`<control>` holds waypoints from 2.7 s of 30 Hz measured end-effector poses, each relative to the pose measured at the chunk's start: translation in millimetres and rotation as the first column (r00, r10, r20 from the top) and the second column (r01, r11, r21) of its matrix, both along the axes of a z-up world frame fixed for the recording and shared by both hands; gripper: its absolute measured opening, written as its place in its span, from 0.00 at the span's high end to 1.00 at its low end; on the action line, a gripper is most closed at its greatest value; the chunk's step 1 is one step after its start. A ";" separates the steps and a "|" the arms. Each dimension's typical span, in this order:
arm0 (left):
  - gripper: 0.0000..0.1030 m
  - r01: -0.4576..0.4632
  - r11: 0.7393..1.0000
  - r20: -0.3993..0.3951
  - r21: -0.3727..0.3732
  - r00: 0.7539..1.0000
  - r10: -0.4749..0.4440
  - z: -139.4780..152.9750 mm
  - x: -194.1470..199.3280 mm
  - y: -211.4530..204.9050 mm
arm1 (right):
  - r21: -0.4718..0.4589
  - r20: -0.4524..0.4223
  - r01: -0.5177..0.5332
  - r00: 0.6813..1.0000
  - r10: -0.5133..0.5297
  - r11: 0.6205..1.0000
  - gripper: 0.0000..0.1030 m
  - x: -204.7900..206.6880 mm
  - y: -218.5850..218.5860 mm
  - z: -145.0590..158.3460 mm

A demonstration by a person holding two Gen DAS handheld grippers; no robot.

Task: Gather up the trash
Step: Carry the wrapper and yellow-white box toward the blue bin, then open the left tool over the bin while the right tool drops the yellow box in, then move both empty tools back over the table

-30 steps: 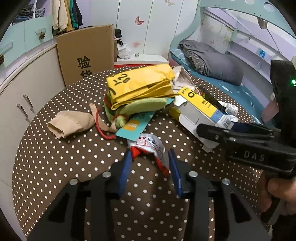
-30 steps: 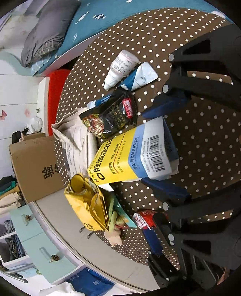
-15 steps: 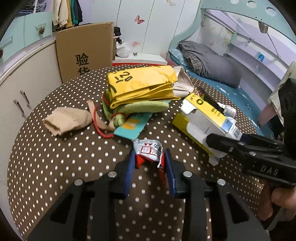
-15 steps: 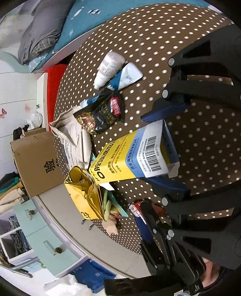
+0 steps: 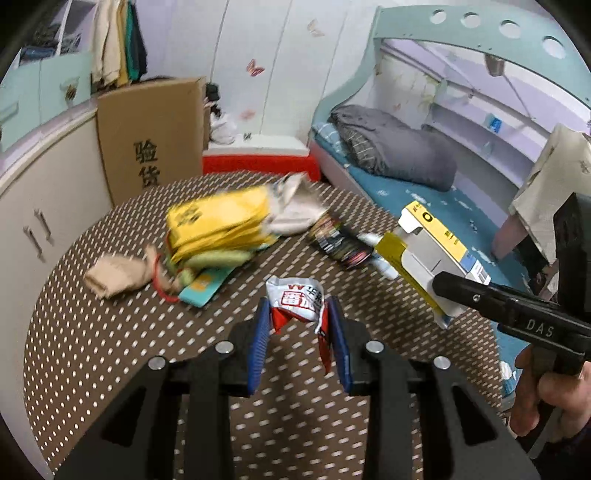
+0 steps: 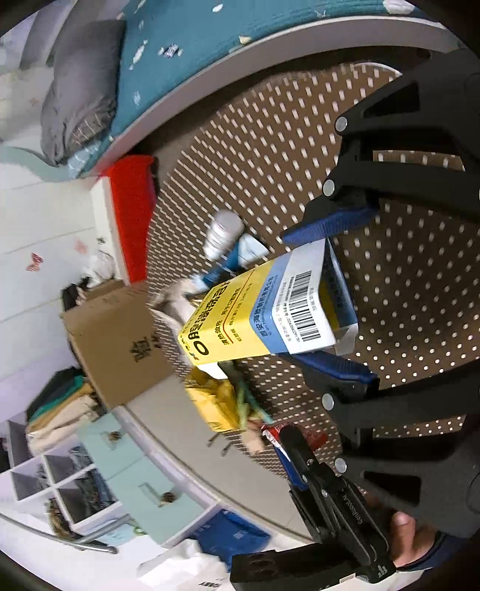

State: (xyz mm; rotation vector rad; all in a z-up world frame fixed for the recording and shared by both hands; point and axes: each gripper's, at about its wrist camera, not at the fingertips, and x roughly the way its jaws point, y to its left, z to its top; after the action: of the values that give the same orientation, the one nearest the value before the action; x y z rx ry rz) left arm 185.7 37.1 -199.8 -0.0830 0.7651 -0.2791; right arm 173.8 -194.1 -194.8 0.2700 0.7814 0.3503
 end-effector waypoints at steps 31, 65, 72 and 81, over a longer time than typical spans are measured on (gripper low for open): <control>0.70 0.419 0.908 0.120 0.022 0.900 -0.418 50.9 -32.8 -270.1 | 0.122 0.027 0.552 0.829 -0.559 0.825 0.45 -104.5 -278.6 7.1; 0.11 0.523 0.844 -0.225 0.115 0.842 -0.491 -68.4 17.5 -392.5 | 0.089 -0.371 0.729 0.657 -0.657 0.678 0.06 -101.7 -344.8 -150.8; 0.10 0.500 0.860 -0.140 0.096 0.863 -0.486 -34.8 1.0 -368.0 | 0.090 -0.284 0.712 0.688 -0.668 0.696 0.06 -105.1 -325.7 -104.4; 0.09 0.470 0.880 -0.022 0.069 0.883 -0.469 10.9 -20.7 -326.4 | 0.098 -0.153 0.640 0.767 -0.623 0.762 0.06 -96.1 -278.6 -36.3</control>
State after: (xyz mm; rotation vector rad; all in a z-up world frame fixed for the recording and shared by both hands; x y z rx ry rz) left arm 165.0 -289.3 -188.8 0.1764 0.7928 -0.7146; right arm 77.7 -472.7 -231.2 0.6782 0.7273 -0.2610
